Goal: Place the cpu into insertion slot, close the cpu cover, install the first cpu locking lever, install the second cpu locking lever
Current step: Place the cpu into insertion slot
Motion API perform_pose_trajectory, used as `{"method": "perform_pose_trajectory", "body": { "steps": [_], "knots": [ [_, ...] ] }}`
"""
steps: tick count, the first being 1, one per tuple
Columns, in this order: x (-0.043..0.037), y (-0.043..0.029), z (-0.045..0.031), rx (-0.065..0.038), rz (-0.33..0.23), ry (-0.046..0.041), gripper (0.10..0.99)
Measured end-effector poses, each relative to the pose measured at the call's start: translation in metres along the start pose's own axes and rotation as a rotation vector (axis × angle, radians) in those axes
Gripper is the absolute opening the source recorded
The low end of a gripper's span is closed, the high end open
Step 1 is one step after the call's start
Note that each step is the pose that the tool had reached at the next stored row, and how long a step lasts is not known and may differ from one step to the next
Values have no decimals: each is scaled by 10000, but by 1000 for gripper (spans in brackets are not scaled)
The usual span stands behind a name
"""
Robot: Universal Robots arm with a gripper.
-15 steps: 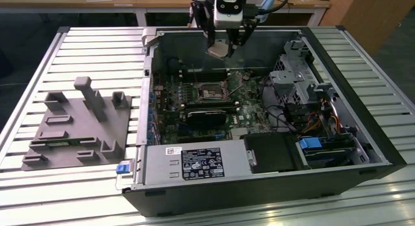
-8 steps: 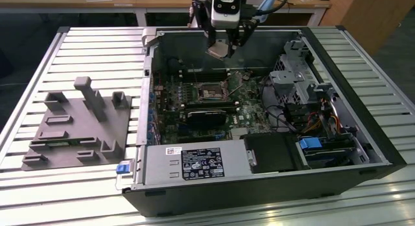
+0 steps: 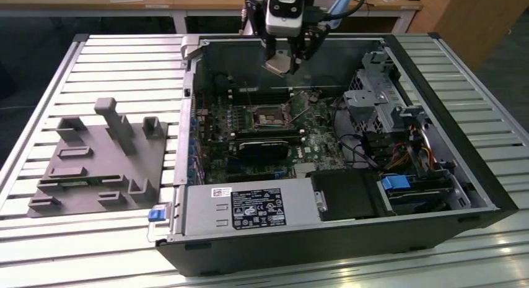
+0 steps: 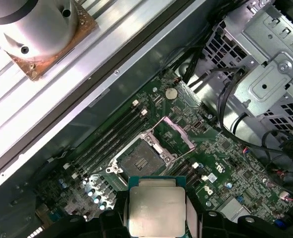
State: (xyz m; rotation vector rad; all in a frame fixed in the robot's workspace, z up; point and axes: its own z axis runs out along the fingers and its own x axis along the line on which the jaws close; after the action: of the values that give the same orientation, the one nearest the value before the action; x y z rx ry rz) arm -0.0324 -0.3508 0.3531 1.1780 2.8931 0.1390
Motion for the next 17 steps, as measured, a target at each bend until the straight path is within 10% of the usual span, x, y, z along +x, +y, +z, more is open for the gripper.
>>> {"method": "perform_pose_trajectory", "body": {
  "steps": [17],
  "knots": [
    [0, -1, 6, -16, 801, -71, 541]
  ]
}}
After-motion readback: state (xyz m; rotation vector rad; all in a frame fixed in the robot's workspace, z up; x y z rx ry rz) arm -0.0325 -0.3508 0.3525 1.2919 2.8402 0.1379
